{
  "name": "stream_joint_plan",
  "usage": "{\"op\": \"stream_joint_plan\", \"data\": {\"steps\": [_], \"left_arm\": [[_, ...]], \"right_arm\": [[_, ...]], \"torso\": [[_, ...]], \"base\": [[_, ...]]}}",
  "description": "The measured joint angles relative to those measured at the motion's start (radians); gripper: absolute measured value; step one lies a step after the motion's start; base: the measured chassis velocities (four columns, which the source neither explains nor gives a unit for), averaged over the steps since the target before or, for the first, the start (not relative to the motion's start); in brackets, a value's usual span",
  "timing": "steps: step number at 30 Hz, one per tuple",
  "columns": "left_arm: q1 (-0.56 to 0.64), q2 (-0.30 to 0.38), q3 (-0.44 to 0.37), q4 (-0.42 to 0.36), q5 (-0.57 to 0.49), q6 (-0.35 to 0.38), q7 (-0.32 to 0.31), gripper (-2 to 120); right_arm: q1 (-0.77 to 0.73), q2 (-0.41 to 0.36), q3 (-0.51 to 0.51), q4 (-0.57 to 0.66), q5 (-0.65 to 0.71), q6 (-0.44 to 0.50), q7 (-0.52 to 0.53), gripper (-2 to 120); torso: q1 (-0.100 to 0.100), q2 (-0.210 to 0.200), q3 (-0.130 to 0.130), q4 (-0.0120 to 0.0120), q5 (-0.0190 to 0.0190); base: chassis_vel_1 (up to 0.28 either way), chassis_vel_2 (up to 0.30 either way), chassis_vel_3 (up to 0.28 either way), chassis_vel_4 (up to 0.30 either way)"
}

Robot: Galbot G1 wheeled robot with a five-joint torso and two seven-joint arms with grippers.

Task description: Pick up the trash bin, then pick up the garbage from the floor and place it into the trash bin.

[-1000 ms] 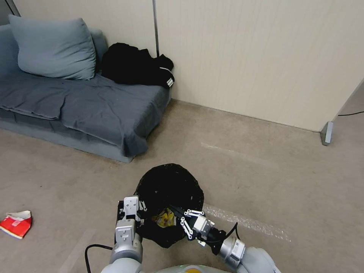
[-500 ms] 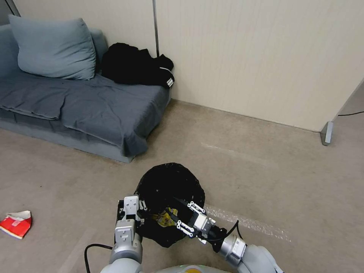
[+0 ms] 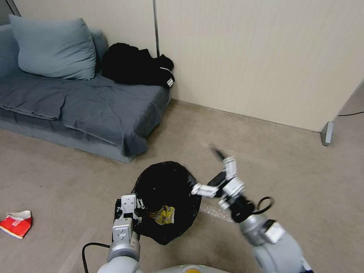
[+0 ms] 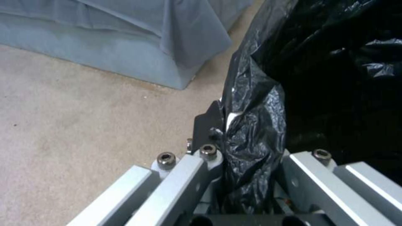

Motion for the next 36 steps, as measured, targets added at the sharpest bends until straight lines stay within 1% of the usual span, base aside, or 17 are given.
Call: {"op": "stream_joint_plan", "data": {"steps": [1, 2, 5, 11, 16, 18, 19, 21, 31, 36], "left_arm": [[0.0, 0.0, 0.0, 0.0, 0.0, 0.0, 0.0, 3], [-0.003, 0.0, -0.002, 0.0, -0.003, 0.0, 0.0, 3], [-0.01, 0.0, -0.002, 0.0, -0.009, 0.0, -0.001, 3], [-0.013, 0.0, -0.002, 0.0, -0.014, 0.001, -0.003, 3], [-0.015, 0.003, -0.006, -0.004, -0.02, 0.003, -0.004, 3], [-0.016, 0.004, -0.008, -0.006, -0.022, 0.004, -0.004, 3], [-0.016, 0.004, -0.008, -0.006, -0.022, 0.004, -0.004, 3], [-0.016, 0.004, -0.01, -0.009, -0.023, 0.006, -0.004, 3], [-0.007, 0.003, -0.013, -0.024, -0.026, 0.008, -0.005, 3], [-0.002, 0.002, -0.014, -0.029, -0.025, 0.011, -0.006, 3]], "right_arm": [[0.0, 0.0, 0.0, 0.0, 0.0, 0.0, 0.0, 108], [-0.026, 0.014, 0.014, -0.011, -0.011, -0.003, 0.044, 111], [-0.056, 0.024, 0.028, -0.074, -0.027, 0.018, 0.082, 114], [-0.064, 0.029, 0.025, -0.13, -0.028, 0.044, 0.089, 114], [-0.054, 0.035, 0.01, -0.164, -0.027, 0.047, 0.102, 111], [-0.045, 0.036, 0.006, -0.179, -0.029, 0.05, 0.101, 107], [-0.045, 0.036, 0.006, -0.179, -0.029, 0.05, 0.101, 107], [-0.038, 0.036, 0.004, -0.188, -0.031, 0.054, 0.098, 102], [-0.005, 0.028, -0.01, -0.226, -0.039, 0.061, 0.086, 100], [0.003, 0.03, -0.009, -0.227, -0.039, 0.061, 0.082, 100]], "torso": [[0.0, 0.0, 0.0, 0.0, 0.0], [0.0, 0.0, 0.0, 0.0, -0.0001], [0.0, 0.0, 0.0, 0.0002, 0.0], [0.0, 0.0, 0.0, 0.0002, 0.0002], [0.0, 0.0, 0.0, 0.0002, 0.0001], [0.0, 0.0, 0.0, 0.0003, 0.0], [0.0, 0.0, 0.0, 0.0003, 0.0], [0.0, 0.0, 0.0, 0.0004, 0.0001], [0.0, 0.0, 0.0, 0.0003, 0.0001], [0.0, 0.0, 0.0, 0.0003, 0.0]], "base": [[0.0, 0.0, 0.0, 0.0], [0.0, 0.0, 0.0, 0.0], [0.0, 0.0, 0.0, 0.0], [0.0, 0.0, 0.0, 0.0], [0.052, 0.052, 0.034, 0.046], [0.071, 0.062, 0.086, 0.085], [0.072, 0.078, 0.086, 0.102], [0.078, 0.082, 0.088, 0.092], [0.095, 0.092, 0.101, 0.099], [0.144, 0.139, 0.126, 0.135]]}}
